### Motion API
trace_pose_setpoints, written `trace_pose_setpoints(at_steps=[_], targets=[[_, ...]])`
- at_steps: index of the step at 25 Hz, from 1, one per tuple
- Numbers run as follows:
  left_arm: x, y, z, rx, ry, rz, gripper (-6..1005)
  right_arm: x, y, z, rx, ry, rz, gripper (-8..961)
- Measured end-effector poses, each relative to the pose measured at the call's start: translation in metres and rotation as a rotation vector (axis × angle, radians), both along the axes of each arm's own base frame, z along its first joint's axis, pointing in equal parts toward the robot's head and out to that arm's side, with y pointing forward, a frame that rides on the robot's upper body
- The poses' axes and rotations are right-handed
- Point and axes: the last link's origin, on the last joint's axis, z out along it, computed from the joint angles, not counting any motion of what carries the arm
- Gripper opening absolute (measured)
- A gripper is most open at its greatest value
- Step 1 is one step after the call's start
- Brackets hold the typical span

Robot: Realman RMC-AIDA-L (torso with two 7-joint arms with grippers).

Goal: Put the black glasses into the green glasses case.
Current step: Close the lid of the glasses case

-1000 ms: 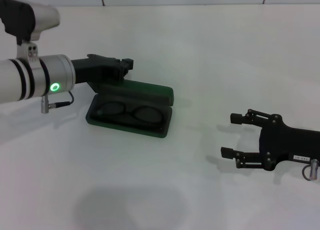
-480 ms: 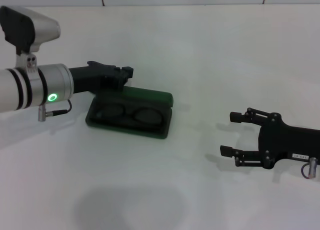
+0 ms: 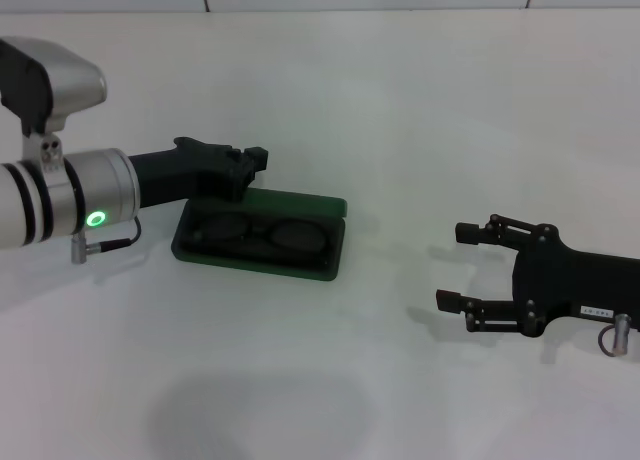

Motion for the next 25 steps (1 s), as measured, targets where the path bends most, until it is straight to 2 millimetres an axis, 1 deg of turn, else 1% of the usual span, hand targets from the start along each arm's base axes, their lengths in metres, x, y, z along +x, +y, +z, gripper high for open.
trace_pose_setpoints(at_steps=[6,17,25], targets=[[-0.009,-0.009,-0.005,-0.001,-0.017,-0.026,0,-0.001,0.000,0.000,-0.003,0.003,-0.002,846],[-0.022,-0.020,-0.005,0.032,-0.045,-0.061,0,-0.002,0.000,-0.001,-0.005,0.008,-0.002,845],[-0.024,-0.021,-0.008,0.054,-0.039,-0.088,0,-0.005,0.002,-0.001,-0.004,0.007,0.005,844]])
